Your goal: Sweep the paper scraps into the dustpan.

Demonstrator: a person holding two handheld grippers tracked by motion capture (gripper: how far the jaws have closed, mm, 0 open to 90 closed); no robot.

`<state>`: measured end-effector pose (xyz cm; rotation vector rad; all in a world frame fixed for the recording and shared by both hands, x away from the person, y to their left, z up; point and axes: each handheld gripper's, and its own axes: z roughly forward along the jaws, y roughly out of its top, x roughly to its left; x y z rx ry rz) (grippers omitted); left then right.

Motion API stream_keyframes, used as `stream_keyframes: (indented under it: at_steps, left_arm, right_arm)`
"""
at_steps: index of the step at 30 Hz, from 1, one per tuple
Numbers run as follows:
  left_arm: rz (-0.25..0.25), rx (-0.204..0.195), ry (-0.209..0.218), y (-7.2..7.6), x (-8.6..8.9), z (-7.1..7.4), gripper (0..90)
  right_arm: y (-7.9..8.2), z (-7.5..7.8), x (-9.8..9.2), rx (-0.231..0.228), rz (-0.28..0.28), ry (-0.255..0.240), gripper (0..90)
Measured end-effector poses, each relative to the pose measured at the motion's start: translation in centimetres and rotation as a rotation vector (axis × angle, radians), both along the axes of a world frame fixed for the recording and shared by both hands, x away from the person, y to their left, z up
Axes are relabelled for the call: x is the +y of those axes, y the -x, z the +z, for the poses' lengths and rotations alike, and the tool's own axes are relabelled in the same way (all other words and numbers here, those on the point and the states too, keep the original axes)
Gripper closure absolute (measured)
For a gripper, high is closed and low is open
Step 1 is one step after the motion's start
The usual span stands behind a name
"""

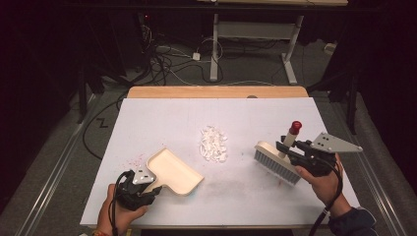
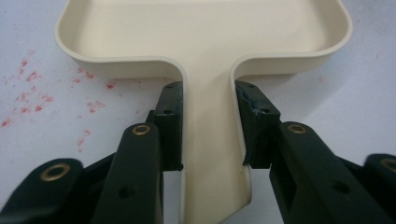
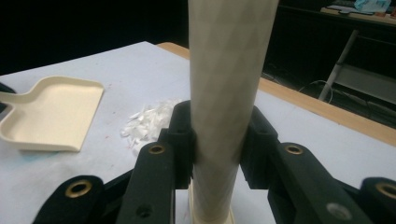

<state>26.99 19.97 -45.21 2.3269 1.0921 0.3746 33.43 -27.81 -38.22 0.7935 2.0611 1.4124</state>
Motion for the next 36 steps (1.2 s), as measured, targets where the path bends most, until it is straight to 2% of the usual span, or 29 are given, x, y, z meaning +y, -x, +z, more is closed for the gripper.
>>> stream_keyframes:
  at_steps: [1,2,4,5,8,9,11,13,16,17,19,20,21,23,24,25,27,29,30,33,34,36]
  left_arm:
    - [0.000,0.000,0.000,0.0,0.0,0.0,63.6]
    - [-0.002,0.001,-0.001,0.0,0.0,0.0,63.6]
    - [-0.005,-0.001,-0.002,-0.1,-0.2,0.0,63.7]
    - [-0.010,0.001,-0.001,-0.2,-0.3,0.1,63.7]
    - [-0.016,0.002,0.001,-0.3,-0.4,0.0,63.7]
    - [-0.016,0.004,0.003,-0.3,-0.4,0.0,63.7]
    - [-0.017,0.006,0.005,-0.4,-0.5,-0.1,63.7]
    - [-0.016,0.007,0.004,-0.4,-0.5,-0.1,63.6]
    - [-0.011,0.012,0.005,-0.4,-0.7,-0.2,63.7]
    - [-0.013,0.011,0.000,-0.4,-0.8,-0.2,63.7]
    - [-0.021,0.013,0.002,-0.4,-1.0,-0.2,63.6]
    - [-0.022,0.015,0.007,-0.4,-1.0,-0.2,63.6]
    - [-0.022,0.015,0.007,-0.4,-1.0,-0.2,63.7]
    - [-0.023,0.017,0.010,-0.4,-0.9,-0.3,63.6]
    - [-0.024,0.019,0.011,-0.5,-0.9,-0.3,63.6]
    - [-0.024,0.022,0.012,-0.5,-0.9,-0.4,63.6]
    - [-0.030,0.024,0.014,-0.7,-1.0,-0.5,63.7]
    - [-0.033,0.023,0.013,-0.8,-1.1,-0.6,63.6]
    - [-0.035,0.027,0.018,-0.9,-1.1,-0.6,63.6]
    - [-0.041,0.028,0.012,-1.2,-1.4,-0.7,63.6]
    - [-0.043,0.027,0.016,-1.3,-1.5,-0.7,63.6]
    - [-0.049,0.031,0.008,-1.6,-1.8,-0.8,63.6]
  right_arm:
    - [0.0,0.0,0.0,0.000,0.000,0.000,70.8]
    - [-1.0,0.2,0.6,-0.011,-0.006,0.007,70.8]
    - [-1.4,0.3,1.0,-0.018,-0.010,0.010,70.8]
    - [-2.4,0.1,1.7,-0.033,-0.016,0.003,70.8]
    - [-3.9,-0.7,3.0,-0.011,-0.011,-0.004,70.8]
    - [-3.9,-0.7,3.0,-0.011,-0.011,-0.004,70.8]
    - [-5.4,-1.0,4.2,-0.021,-0.026,0.026,70.8]
    - [-5.8,-1.0,4.6,-0.025,-0.035,0.026,70.8]
    - [-8.0,-0.5,5.7,-0.008,-0.065,-0.013,70.8]
    - [-8.0,-0.5,5.7,-0.008,-0.065,-0.013,70.8]
    - [-9.2,-0.3,6.6,0.005,-0.068,-0.019,70.8]
    - [-10.3,-0.1,7.5,0.005,-0.064,-0.015,70.8]
    - [-10.3,-0.1,7.5,0.005,-0.064,-0.015,70.8]
    - [-11.4,-0.1,8.4,0.016,-0.063,-0.034,70.8]
    - [-12.3,-0.2,9.5,0.023,-0.063,-0.047,70.8]
    - [-12.3,-0.2,9.5,0.023,-0.063,-0.047,70.8]
    - [-13.7,-0.2,11.2,-0.014,-0.066,-0.003,70.8]
    - [-14.2,-0.2,11.7,-0.027,-0.076,0.006,70.8]
    - [-15.3,-0.3,12.5,-0.042,-0.080,0.012,70.8]
    - [-16.1,-0.5,13.3,-0.052,-0.084,-0.001,70.8]
    - [-16.8,-0.9,14.2,-0.071,-0.091,0.013,70.8]
    - [-17.2,-1.6,15.1,-0.066,-0.081,0.039,70.8]
